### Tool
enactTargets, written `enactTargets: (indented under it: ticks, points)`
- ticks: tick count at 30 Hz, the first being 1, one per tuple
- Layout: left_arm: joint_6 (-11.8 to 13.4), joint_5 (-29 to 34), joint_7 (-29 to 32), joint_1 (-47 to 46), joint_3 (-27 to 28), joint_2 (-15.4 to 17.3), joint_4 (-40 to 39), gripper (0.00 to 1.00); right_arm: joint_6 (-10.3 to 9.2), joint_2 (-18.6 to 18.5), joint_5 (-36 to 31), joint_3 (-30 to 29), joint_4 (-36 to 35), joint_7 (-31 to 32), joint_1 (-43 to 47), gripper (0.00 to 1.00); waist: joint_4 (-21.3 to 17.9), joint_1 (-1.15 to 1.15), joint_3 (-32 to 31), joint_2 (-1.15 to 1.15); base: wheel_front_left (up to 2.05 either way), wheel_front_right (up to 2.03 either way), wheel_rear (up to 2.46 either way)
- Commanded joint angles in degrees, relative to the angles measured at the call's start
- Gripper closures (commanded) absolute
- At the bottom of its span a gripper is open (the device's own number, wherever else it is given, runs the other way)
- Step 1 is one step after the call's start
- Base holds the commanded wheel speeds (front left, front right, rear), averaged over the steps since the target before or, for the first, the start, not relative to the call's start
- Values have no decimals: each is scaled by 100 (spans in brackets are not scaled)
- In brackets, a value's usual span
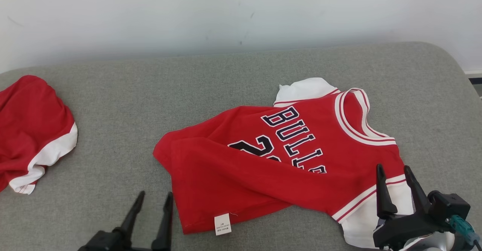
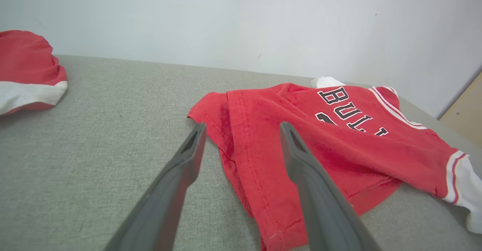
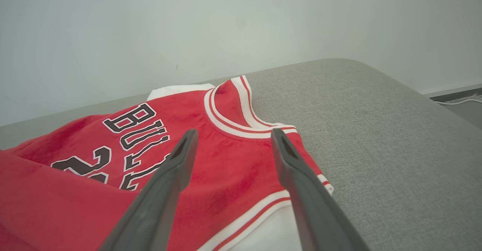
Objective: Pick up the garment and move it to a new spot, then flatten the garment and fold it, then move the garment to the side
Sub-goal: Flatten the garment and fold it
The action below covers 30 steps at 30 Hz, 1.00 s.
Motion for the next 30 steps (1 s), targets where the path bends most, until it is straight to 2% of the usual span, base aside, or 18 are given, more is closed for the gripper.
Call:
enactTargets:
  ticks: [1, 11, 14, 22, 30]
  points:
    - [49, 64, -26, 140, 96, -29, -76, 0, -1, -22, -22, -2, -22, -37, 72, 0, -1, 1, -1, 0, 0, 0, 0]
    - [237, 627, -26, 627, 1204, -225, -768, 0, -1, -91, -88, -94, -140, -140, 253, 0, 70, 1, -222, 0, 0, 0, 0]
    - [284, 787, -25, 792, 1347, -249, -847, 0, -1, -131, -102, -66, -202, -164, 346, 0, 114, 1, -312, 0, 0, 0, 0]
    - [207, 1029, -25, 1140, 1588, -234, -834, 0, -1, -57, -165, -128, -556, -91, 778, 0, 293, 1, -568, 0, 0, 0, 0]
    - [119, 953, -25, 1361, 1841, -244, -950, 0, -1, -22, -241, -254, -819, 52, 1030, 0, 317, 1, -671, 0, 0, 0, 0]
